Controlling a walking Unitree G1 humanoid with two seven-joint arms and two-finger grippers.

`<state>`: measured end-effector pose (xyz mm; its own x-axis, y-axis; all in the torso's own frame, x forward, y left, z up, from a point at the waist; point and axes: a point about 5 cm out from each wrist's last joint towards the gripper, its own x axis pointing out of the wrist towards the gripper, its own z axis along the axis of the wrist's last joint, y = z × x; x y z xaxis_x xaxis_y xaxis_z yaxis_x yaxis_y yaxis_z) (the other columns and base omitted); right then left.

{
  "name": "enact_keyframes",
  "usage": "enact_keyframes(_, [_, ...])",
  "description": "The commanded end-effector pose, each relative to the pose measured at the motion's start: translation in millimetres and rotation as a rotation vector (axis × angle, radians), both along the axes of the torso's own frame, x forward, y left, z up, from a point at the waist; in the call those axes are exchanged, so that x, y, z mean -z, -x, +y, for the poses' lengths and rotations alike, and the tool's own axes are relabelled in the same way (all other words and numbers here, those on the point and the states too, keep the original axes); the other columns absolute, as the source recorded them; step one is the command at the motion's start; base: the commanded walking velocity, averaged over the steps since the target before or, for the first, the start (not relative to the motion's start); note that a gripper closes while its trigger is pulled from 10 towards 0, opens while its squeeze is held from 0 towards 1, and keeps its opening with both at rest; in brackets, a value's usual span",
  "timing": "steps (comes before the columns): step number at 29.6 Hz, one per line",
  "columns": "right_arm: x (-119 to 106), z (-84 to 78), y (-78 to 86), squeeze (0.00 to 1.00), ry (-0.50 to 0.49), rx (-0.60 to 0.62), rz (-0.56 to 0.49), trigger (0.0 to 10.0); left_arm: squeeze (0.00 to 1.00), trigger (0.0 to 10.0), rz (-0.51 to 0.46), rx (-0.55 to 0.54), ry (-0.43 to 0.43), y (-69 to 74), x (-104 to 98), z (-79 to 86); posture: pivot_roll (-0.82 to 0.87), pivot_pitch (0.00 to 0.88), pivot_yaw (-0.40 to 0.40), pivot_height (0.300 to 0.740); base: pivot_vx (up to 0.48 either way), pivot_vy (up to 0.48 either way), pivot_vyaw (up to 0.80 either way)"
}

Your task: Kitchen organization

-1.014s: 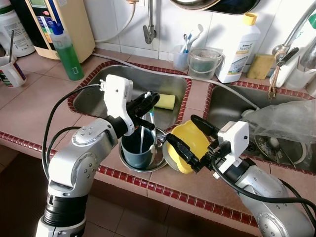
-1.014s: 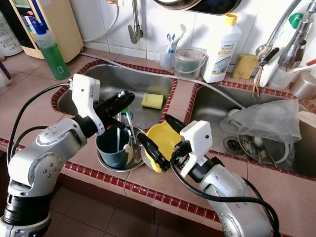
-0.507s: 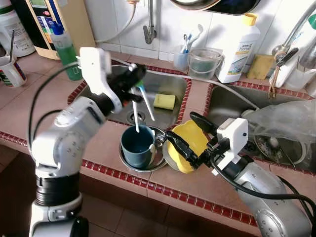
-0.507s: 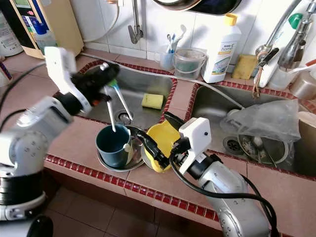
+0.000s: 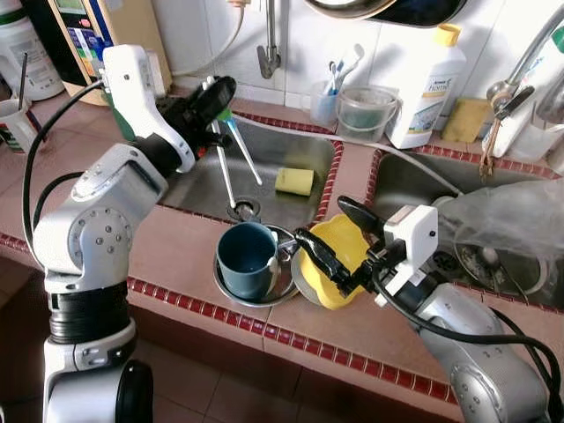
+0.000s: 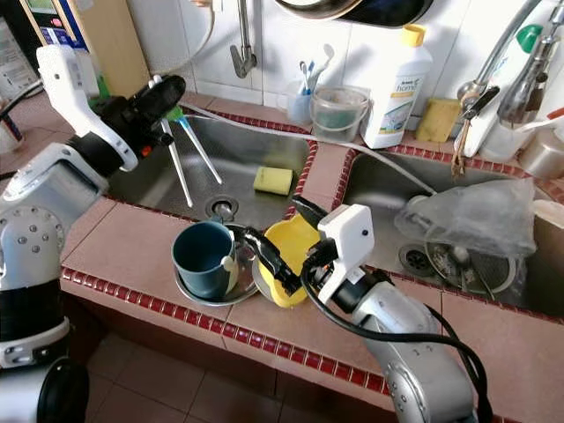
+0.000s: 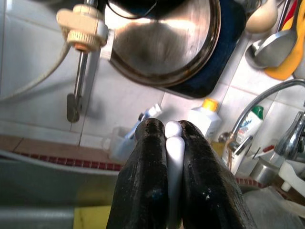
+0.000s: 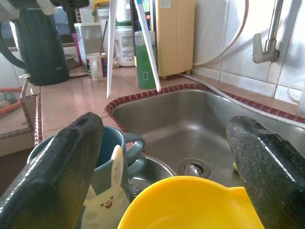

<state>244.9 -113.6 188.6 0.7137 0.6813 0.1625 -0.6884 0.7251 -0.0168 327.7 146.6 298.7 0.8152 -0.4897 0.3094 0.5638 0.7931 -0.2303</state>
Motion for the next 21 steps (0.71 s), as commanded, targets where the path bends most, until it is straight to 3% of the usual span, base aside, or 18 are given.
enact_keyframes(1, [-5,-0.7,-1.9,0.0,-0.003,0.004,-0.03,10.0,0.0,10.0,-0.019,-0.05,-0.022,-4.3,-4,4.8,-0.11,0.061,0.016,0.74,0.0,0.0,0.0])
enact_keyframes(12, [-9,-1.7,-3.8,0.0,-0.035,0.034,-0.039,10.0,0.0,10.0,-0.043,-0.176,-0.12,-21.5,23,0.0,-0.12,0.062,0.02,0.74,0.0,0.0,0.0])
enact_keyframes(14, [-9,-1.6,-2.3,0.0,-0.044,0.035,-0.037,10.0,0.0,10.0,-0.051,-0.212,-0.144,-29.9,37,-2.4,-0.12,0.064,0.021,0.74,0.0,0.0,0.0])
enact_keyframes(21, [-10,-1.3,3.3,0.0,-0.07,0.035,-0.024,10.0,0.0,10.0,-0.055,-0.213,-0.185,-40.3,64,-12.4,-0.15,0.072,0.026,0.74,0.0,0.0,0.0])
